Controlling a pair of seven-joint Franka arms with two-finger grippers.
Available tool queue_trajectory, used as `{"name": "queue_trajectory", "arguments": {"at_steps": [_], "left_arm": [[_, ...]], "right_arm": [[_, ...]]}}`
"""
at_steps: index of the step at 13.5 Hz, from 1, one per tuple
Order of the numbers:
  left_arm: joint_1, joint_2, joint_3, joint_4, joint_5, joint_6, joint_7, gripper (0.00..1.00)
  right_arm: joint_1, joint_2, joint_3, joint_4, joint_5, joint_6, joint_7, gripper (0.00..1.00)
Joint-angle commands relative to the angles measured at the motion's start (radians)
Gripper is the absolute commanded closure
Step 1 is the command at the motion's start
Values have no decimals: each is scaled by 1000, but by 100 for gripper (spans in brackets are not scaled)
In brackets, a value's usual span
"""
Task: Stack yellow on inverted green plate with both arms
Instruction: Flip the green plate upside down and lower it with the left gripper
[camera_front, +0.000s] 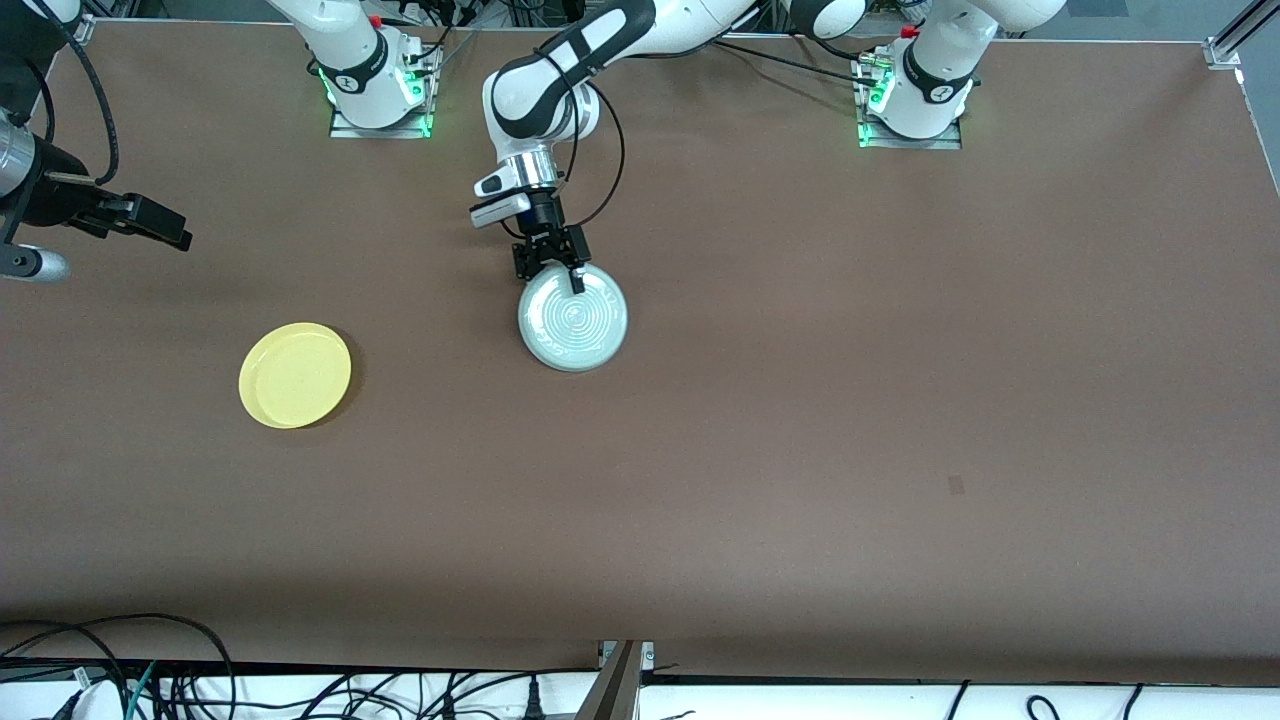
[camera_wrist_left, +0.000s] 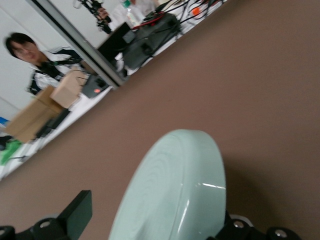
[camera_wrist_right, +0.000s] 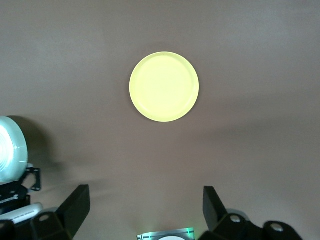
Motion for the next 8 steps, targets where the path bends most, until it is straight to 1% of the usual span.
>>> {"name": "queue_trajectory", "arguments": {"at_steps": [1,5,8], "left_arm": [[41,4,-4,15,-36,128,-72,0],[81,3,-4,16,-42,201,-83,0],[168,-11,-6,15,-182,377,-148,0]], "right_arm": [[-4,-6,1,2,4,-16,-6,0],[-4,-6,1,2,4,-18,-6,0],[-4,-6,1,2,4,-18,-6,0]]}}
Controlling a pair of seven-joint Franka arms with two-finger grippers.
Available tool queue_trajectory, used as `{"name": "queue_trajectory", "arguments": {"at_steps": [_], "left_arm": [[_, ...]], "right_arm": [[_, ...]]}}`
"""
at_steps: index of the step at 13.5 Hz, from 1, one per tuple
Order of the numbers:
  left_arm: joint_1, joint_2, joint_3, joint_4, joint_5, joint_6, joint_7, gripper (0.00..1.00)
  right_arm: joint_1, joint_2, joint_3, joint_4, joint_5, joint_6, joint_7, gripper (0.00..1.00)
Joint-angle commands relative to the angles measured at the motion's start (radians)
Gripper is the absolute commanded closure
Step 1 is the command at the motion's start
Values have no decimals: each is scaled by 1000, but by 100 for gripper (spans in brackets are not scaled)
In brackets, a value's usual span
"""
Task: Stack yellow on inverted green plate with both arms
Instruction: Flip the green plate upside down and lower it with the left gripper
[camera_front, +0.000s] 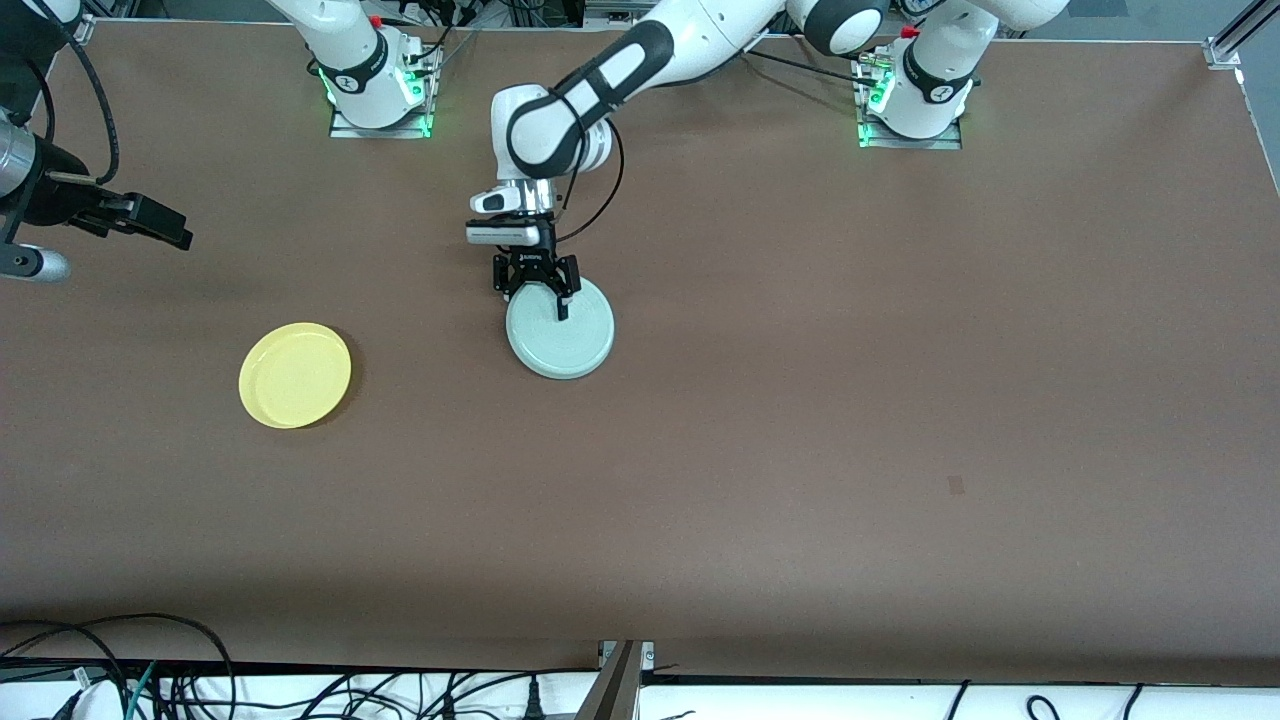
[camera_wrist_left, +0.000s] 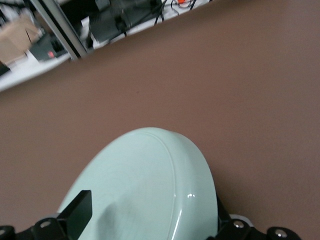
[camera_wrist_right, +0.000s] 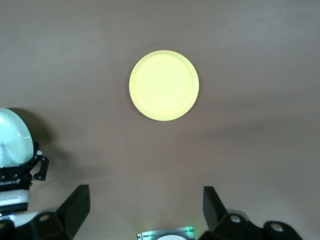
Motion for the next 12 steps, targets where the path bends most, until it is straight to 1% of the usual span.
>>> {"name": "queue_trajectory", "arguments": {"at_steps": [1,4,5,6,9,11,12], "left_arm": [[89,-8,-8,7,-71,144,-28,0],[185,-11,-8,-27,-71,305,-28,0],[198,-15,-8,-28,-73,316,-27,0],[207,-25,-14,-27,-107,318,-17,0],[247,-65,-49,-30,-355,313,-11,0],[258,-102,-49,-30,-514,290,-11,0],[279,-120,-51,-28,-587,267,-11,0]], "right_arm": [[-4,-6,1,4,4,-13,-6,0],[-2,-6,4,6,5,-13,-6,0],[-2,-6,4,6,4,-13,-4,0],[-2,-4,4,7,4,-13,-4,0],[-4,-4,1,7,4,-13,-3,0],[-17,14,-13,4,-1,-12,10,0],[-25,38,-22,6,-2,-9,-3,0]]}}
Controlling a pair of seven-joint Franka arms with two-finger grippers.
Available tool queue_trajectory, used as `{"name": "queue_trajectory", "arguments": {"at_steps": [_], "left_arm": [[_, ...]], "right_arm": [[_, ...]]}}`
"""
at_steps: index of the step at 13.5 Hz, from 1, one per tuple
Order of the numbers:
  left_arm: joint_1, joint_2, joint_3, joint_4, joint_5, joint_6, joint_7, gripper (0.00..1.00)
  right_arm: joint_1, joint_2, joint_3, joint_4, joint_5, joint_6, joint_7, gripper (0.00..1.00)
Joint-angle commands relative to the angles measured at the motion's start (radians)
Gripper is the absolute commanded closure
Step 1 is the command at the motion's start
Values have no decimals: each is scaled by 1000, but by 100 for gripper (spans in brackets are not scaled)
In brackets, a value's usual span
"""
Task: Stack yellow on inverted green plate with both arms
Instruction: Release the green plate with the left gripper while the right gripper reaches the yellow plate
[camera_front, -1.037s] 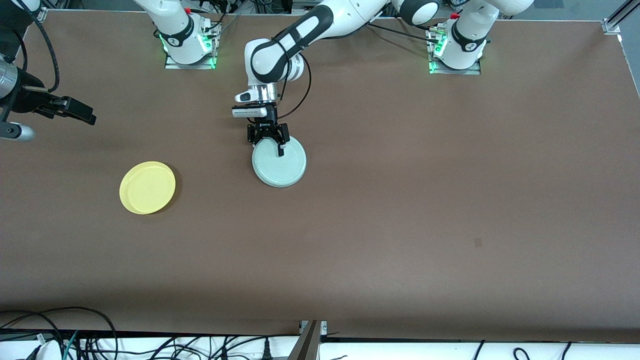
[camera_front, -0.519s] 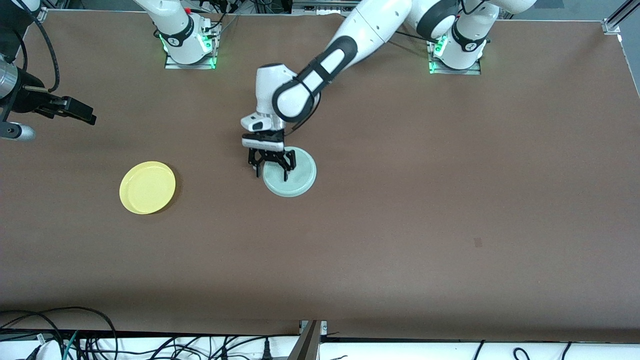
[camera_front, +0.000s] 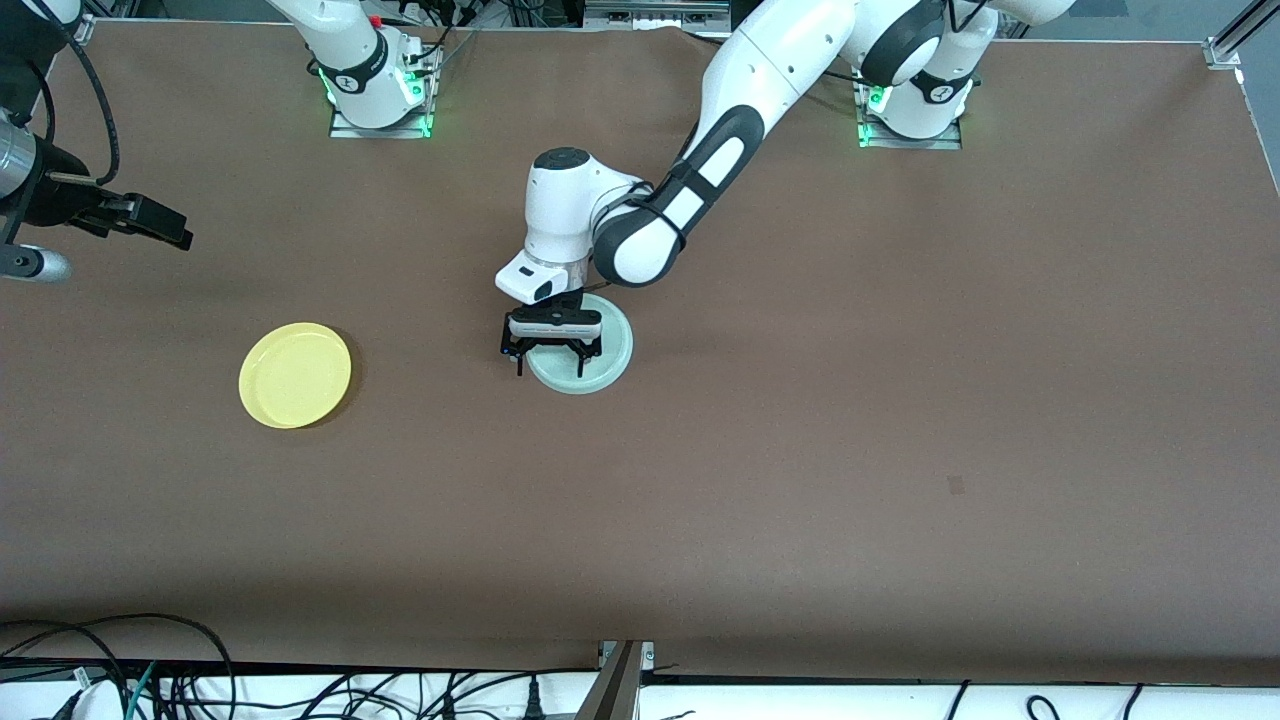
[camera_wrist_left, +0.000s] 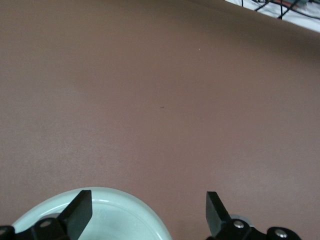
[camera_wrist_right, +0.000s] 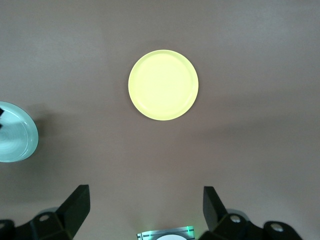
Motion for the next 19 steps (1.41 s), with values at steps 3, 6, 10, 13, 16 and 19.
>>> {"name": "queue_trajectory", "arguments": {"at_steps": [3,6,10,13,16,19], "left_arm": [[71,-128,-19,-27,-330,-39,-8,0],[114,-198,-30,-11,-378,-194,44,0],[182,-310,-31,-13,-460,-397,245,0],[244,-395,-31,-15,-522,-557,464,0],[304,-477,-30,-16,-540,-704,645,0],[390,-543,-30,-18,-542,-819,855,0]], "right_arm": [[-35,115,-59,13,2,35,-39,0],[-77,213,-65,10,1,98,-208,0],[-120,352,-65,0,16,261,-302,0],[-157,405,-65,-58,96,400,-397,1],[-183,448,-66,-107,165,503,-415,3],[-200,506,-65,-110,247,542,-463,5]]}}
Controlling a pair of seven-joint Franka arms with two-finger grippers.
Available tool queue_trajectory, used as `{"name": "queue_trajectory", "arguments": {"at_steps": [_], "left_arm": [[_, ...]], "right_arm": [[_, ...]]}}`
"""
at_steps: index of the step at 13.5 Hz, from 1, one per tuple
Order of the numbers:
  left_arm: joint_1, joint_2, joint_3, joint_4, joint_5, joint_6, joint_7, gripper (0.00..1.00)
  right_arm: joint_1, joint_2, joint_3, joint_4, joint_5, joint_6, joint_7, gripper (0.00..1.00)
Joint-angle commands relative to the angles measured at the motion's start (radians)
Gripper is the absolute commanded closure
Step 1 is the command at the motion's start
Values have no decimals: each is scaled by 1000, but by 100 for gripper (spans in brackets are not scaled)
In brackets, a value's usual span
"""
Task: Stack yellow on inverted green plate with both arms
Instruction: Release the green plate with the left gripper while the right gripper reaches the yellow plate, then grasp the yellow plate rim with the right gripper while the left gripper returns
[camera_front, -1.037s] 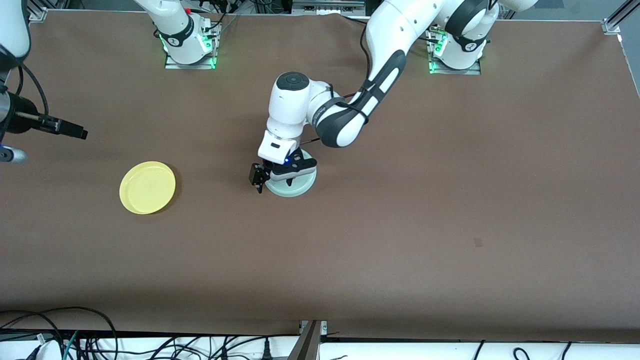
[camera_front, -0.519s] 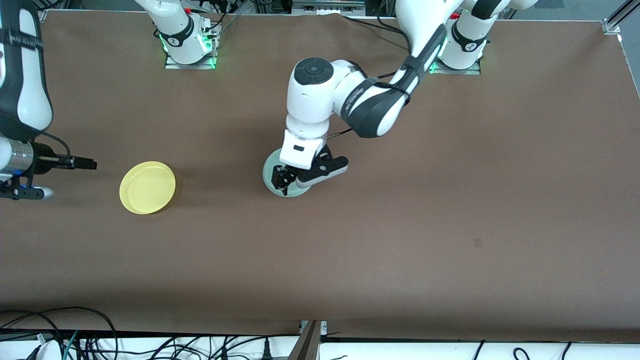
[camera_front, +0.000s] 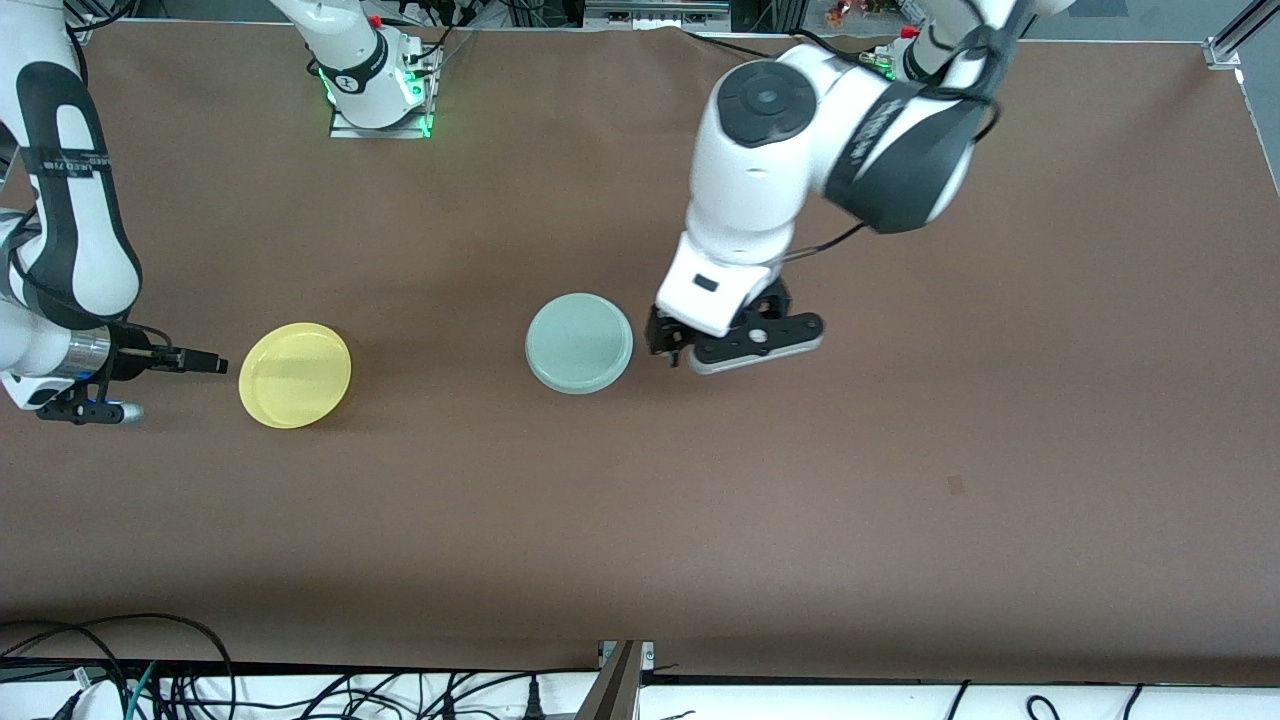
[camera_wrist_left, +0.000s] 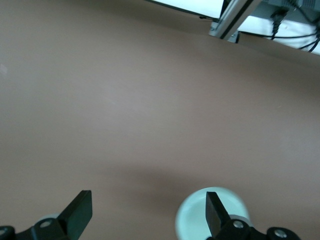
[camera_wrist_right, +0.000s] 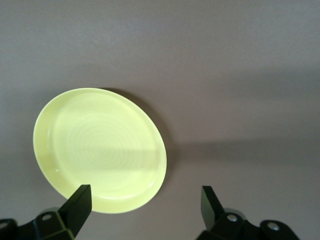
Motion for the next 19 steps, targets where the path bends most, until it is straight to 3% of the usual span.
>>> {"name": "queue_trajectory", "arguments": {"at_steps": [1,8,10,11,14,17,18,19], "left_arm": [[91,-87,-13,-33,-25,-103,196,0],[404,-222,-12,-48,-47,-318,664,0],[490,-275,-13,-101,-50,-327,713,0],[511,-307,-13,-135,-58,-326,720,0],[600,-435,-12,-305,-117,-276,742,0],[619,-640,-12,-644,-119,-69,804,0],[619,-651,-12,-675,-114,-51,803,0],[619,-647,-12,-674,-105,-53,796,0]], "right_arm": [[-20,35,6,-16,79,36,-79,5],[-51,103,9,-50,118,145,-179,14],[-50,106,12,-55,121,147,-179,40],[-51,109,14,-55,119,148,-181,48],[-48,126,15,-53,135,156,-192,63],[-46,125,15,-55,136,147,-190,91],[-48,123,15,-53,141,144,-189,99],[-48,122,15,-52,147,123,-195,100]]}}
